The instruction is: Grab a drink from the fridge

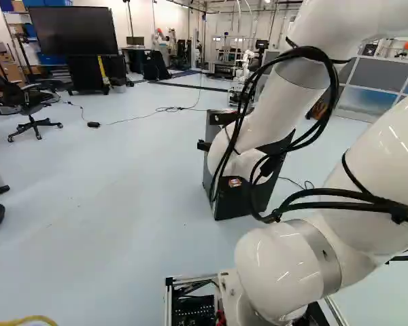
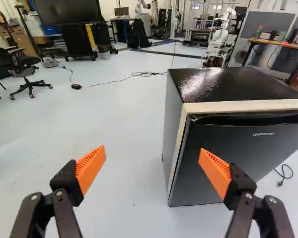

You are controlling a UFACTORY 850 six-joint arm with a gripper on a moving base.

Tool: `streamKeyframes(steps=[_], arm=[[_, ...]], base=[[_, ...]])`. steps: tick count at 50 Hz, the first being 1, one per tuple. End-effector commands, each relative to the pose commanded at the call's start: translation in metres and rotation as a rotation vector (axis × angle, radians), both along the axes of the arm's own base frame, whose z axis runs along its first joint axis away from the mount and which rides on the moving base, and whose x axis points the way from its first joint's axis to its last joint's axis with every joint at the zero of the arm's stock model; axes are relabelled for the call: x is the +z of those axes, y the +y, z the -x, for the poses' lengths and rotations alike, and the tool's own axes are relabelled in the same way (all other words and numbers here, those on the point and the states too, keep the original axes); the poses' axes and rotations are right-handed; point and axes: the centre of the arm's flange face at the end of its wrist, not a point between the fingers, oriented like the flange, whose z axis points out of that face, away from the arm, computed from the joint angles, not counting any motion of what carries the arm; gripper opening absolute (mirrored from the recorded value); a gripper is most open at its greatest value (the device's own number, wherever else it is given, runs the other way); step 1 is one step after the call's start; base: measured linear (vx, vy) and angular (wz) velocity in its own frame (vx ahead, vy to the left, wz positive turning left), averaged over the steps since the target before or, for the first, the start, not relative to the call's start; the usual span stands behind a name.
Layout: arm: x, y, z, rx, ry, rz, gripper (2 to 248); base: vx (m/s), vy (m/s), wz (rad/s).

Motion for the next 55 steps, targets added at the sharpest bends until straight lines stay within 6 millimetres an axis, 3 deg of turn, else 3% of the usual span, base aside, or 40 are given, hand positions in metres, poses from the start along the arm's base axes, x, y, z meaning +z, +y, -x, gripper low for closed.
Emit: streamKeyframes(steps=[29,55], arm=[[0.006,0.0,-0.002,-0.12,-0.075,-0.053,247],[-0.009,-0.003,-0.005,-0.252,-0.094,-0.072,247]], base=[[0.0,0.0,0.0],[0.0,0.0,0.0]])
